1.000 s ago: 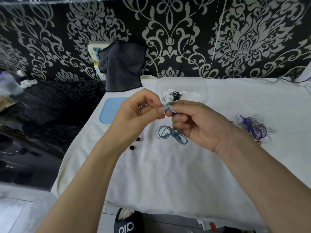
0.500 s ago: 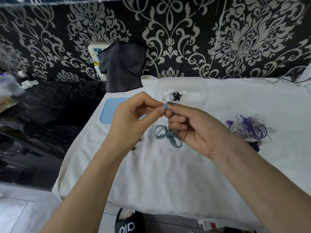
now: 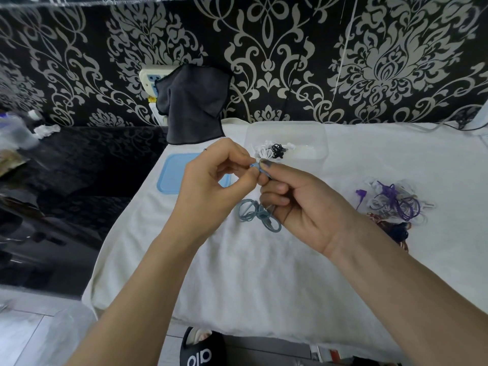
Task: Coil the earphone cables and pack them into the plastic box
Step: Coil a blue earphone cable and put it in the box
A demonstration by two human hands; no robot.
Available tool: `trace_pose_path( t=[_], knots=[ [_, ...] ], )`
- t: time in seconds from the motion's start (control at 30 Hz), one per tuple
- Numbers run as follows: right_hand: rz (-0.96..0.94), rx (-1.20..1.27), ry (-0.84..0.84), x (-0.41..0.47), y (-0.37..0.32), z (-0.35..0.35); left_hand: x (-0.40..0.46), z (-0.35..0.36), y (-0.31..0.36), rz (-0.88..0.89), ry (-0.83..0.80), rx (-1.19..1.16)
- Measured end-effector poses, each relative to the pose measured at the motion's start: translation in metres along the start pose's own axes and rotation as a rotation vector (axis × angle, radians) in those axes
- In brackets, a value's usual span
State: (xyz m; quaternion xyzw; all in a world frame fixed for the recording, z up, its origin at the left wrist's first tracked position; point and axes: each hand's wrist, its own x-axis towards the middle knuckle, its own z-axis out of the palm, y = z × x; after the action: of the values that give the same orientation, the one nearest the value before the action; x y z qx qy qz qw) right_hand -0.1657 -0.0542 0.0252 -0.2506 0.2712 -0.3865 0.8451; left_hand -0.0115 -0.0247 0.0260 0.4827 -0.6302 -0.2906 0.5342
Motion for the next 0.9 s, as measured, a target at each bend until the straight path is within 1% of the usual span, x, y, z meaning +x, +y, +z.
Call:
trace_pose_path(
  t=[0.17, 0.33, 0.47, 0.67, 0.77, 0.9],
  knots=[
    [-0.180, -0.100, 0.058, 0.000, 0.011, 0.008, 0.003, 0.002, 0.005, -0.120, 0.032, -0.162],
    [-0.226, -0.141, 0.099, -0.002, 0.015, 0.009, 0.004, 0.003, 0.009, -0.153, 0.049, -0.178],
    [-0.183, -0.100, 0.102, -0.002, 0.017, 0.011, 0.004, 0.007, 0.012, -0.145, 0.042, -0.182],
    [-0.114, 0.057, 0.068, -0.001, 0.011, 0.011, 0.001, 0.011, 0.014, -0.036, 0.064, -0.028],
    [-0.082, 0.065, 0.081, -0.001, 0.007, 0.010, 0.001, 0.009, 0.015, -0.001, 0.074, 0.055],
    [-0.077, 0.055, 0.116, -0.002, 0.002, 0.010, -0.001, 0.006, 0.015, 0.038, 0.036, 0.085]
  ],
)
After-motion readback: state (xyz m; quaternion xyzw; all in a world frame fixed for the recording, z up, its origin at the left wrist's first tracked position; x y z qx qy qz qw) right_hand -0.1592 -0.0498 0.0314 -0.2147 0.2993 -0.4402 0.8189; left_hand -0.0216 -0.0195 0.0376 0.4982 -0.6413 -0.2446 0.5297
